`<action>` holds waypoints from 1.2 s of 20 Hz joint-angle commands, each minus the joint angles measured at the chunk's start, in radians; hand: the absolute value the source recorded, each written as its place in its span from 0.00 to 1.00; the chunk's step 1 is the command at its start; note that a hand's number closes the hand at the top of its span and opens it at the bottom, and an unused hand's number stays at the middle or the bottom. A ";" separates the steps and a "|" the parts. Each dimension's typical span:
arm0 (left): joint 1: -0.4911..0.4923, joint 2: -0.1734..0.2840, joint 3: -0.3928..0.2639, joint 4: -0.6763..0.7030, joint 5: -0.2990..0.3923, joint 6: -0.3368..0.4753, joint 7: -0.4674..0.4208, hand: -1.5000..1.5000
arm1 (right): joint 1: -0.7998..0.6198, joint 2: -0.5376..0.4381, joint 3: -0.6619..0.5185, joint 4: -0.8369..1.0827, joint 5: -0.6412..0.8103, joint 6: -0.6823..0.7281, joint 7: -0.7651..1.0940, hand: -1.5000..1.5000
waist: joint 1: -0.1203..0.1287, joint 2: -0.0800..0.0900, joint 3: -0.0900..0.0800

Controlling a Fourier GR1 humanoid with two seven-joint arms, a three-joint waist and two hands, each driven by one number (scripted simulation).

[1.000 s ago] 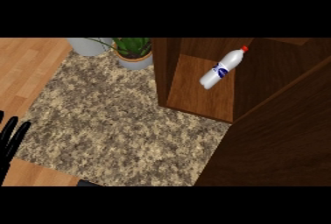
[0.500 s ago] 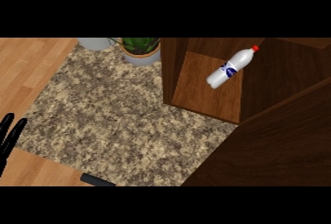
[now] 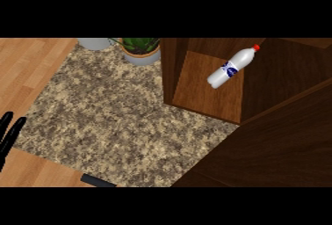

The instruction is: Pick up the bottled water, place it into the cabinet and close the cabinet

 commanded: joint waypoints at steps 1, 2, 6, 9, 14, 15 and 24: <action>-0.003 0.007 0.008 0.017 0.007 -0.008 0.006 0.00 | -0.109 0.054 -0.006 0.063 0.021 -0.055 0.101 1.00 | 0.001 -0.004 0.000; 0.001 0.008 0.008 0.022 0.004 -0.007 0.006 0.00 | -0.127 0.056 -0.009 0.076 0.020 -0.057 0.122 1.00 | 0.005 -0.005 0.000; -0.011 -0.003 0.006 0.017 0.009 -0.002 0.004 0.00 | -0.239 0.090 -0.034 0.164 0.020 -0.069 0.196 1.00 | 0.002 -0.009 0.003; -0.007 -0.001 0.003 0.034 0.018 -0.017 0.011 0.00 | -0.321 0.129 -0.055 0.241 0.010 -0.090 0.248 1.00 | -0.003 -0.010 0.004; -0.009 0.016 0.022 0.035 0.026 -0.022 0.018 0.00 | -0.474 0.215 -0.086 0.390 -0.008 -0.134 0.332 1.00 | -0.004 -0.019 0.010; 0.001 0.004 0.016 0.059 0.016 -0.027 0.007 0.00 | -0.502 0.234 -0.086 0.419 -0.018 -0.137 0.344 1.00 | -0.007 -0.018 0.008; 0.003 -0.006 0.024 0.076 0.026 -0.032 0.004 0.00 | -0.863 0.400 -0.235 0.733 0.066 -0.361 0.410 1.00 | -0.055 -0.033 0.017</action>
